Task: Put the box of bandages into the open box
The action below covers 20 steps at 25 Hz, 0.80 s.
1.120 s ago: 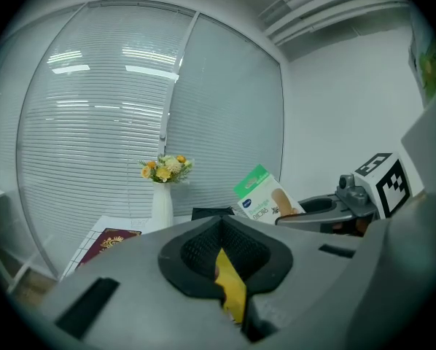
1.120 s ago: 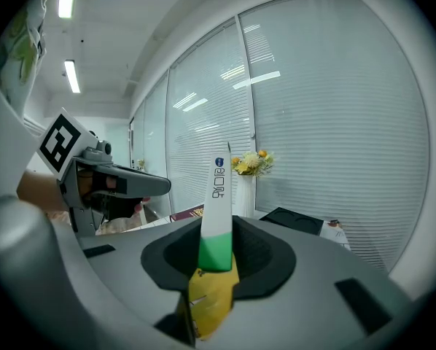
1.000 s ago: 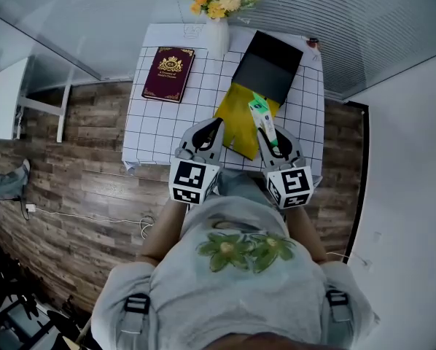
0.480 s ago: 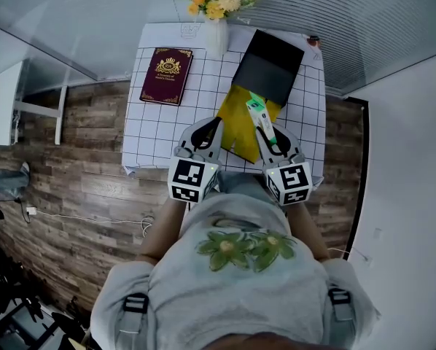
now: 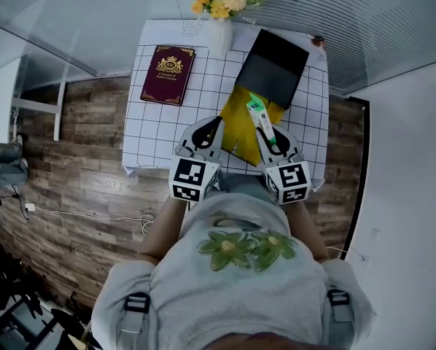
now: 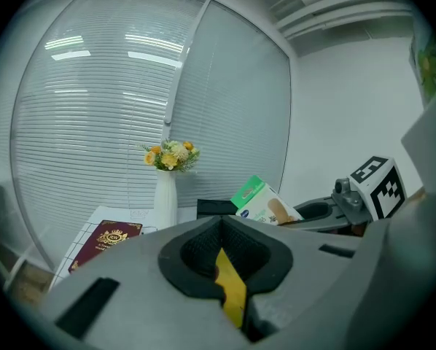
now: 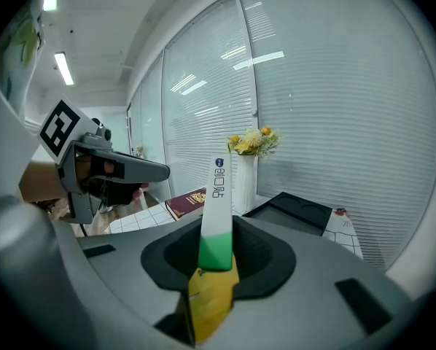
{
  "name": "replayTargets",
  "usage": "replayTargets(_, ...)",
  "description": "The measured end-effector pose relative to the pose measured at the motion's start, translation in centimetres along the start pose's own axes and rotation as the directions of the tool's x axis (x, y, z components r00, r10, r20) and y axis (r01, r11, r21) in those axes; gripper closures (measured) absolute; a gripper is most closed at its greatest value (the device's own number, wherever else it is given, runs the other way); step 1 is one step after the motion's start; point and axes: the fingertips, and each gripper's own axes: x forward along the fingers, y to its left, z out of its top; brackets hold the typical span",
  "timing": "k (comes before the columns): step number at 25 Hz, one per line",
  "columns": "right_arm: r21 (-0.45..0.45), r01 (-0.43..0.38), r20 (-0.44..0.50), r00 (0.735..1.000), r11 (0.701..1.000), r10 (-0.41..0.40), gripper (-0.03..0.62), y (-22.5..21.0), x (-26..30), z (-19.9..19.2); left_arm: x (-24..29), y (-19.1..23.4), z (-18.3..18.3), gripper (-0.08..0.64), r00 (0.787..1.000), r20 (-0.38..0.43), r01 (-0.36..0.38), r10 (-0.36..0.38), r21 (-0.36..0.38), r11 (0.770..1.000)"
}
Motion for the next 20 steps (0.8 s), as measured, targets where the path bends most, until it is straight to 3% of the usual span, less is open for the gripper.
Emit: replayTargets(20,0.003,-0.014,-0.09,0.996,1.0,0.015,0.508,-0.8,3.1,-3.1,2.1,1.1,-1.1,0.552,0.999,-0.039,0.002,-0.003,-0.026,1.0)
